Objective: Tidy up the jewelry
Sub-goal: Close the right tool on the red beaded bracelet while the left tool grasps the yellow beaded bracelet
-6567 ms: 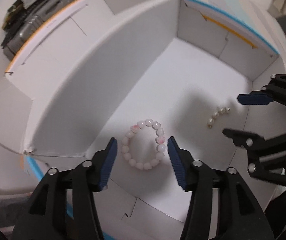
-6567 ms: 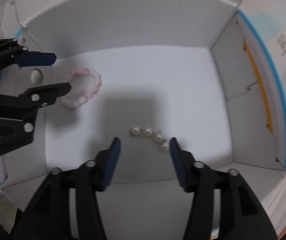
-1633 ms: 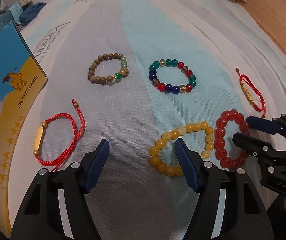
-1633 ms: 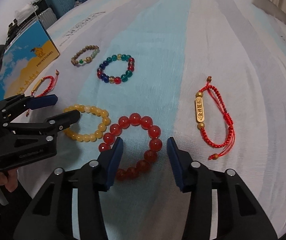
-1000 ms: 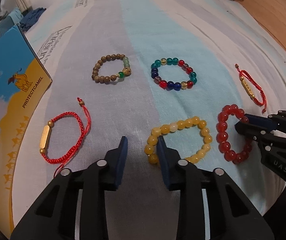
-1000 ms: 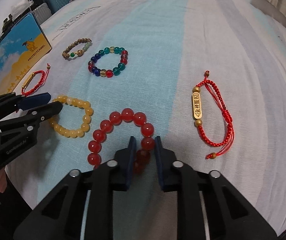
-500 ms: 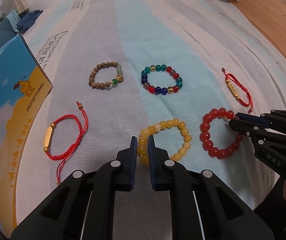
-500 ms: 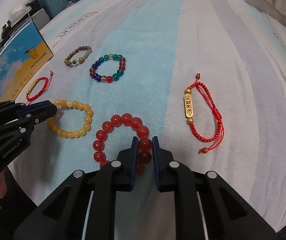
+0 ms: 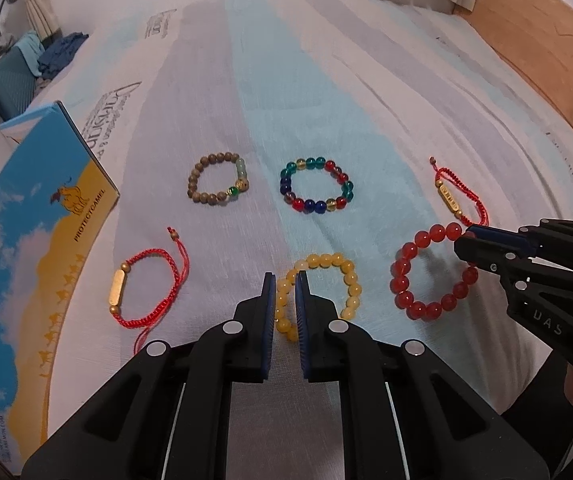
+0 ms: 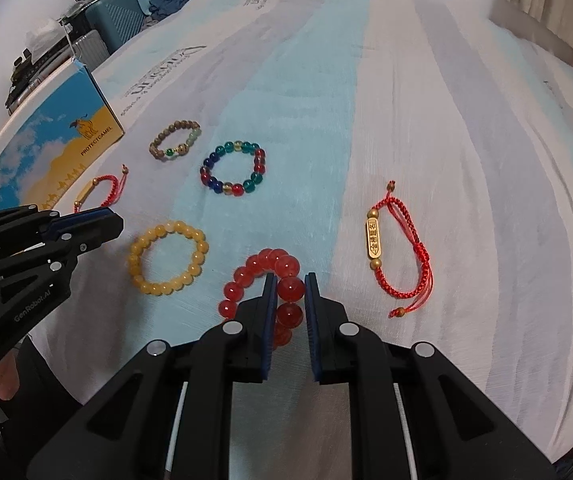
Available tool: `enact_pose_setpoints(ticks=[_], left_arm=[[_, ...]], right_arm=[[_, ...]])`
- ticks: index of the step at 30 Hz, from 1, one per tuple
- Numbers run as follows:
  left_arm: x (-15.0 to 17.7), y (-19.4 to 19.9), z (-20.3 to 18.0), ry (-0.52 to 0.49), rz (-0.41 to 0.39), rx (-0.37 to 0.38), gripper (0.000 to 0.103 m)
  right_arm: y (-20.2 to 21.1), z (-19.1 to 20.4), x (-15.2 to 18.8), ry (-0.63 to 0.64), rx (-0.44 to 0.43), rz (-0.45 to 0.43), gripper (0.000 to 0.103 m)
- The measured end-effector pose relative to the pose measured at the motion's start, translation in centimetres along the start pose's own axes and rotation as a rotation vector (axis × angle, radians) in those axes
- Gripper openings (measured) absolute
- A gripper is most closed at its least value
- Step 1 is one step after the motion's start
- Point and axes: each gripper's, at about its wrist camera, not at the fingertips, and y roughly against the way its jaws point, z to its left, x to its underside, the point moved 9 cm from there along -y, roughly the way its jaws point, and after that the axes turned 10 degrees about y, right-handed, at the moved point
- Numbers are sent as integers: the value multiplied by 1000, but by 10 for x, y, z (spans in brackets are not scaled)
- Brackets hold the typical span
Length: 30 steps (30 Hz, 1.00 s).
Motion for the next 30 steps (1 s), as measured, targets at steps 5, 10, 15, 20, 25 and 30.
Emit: enact_pose_setpoints(ticks=[5,10,15,20,25,30], left_arm=[[1,1,2,-2,5,0,8],[15,-28,10,11,59,-33,11],[20,-47,6,10,73,-33,43],[15,-56,5,27,57,-49,71],[19,-63,2,-8,49,-77,68],[13,-57,14,14,57,-89,24]], right_arm=[[7,1,-4,3,2,-13,13],[4,3,-2,9,0,-5,13],[-1,3,2,9,-7,5,13],[-4,-1,4,4,-8,11,13],[-6,-2,5,3,-9,14,13],[-6,0,3,4,-12,12,13]])
